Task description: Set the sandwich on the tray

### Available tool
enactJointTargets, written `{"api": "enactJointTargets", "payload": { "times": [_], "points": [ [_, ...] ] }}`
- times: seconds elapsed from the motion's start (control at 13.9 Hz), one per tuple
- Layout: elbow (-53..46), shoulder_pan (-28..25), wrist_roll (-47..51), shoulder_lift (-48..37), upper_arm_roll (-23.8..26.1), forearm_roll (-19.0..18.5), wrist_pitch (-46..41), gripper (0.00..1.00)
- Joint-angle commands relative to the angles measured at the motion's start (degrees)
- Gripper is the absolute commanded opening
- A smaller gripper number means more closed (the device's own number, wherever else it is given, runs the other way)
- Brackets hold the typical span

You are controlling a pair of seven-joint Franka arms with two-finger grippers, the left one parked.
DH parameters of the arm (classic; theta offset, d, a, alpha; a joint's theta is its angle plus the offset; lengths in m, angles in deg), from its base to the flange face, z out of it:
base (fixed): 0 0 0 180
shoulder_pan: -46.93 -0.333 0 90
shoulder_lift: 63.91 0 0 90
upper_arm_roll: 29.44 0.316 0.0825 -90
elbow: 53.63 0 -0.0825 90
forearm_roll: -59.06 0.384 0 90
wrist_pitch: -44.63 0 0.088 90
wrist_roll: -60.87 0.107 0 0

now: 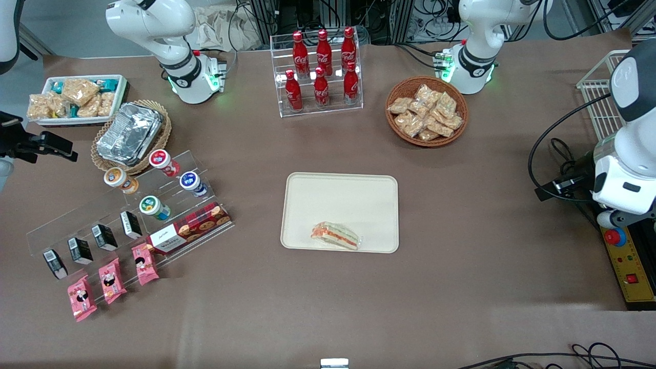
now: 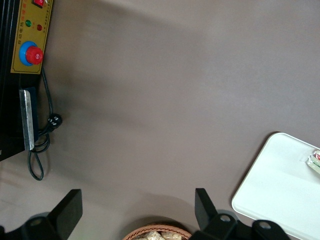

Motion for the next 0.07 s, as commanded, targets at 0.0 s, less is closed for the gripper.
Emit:
{"api": "enactJointTargets", "payload": {
  "times": [0.0],
  "points": [
    [-2.9,0.1,0.6,1.6,-1.4,-0.9,-2.1,1.0]
  ]
}}
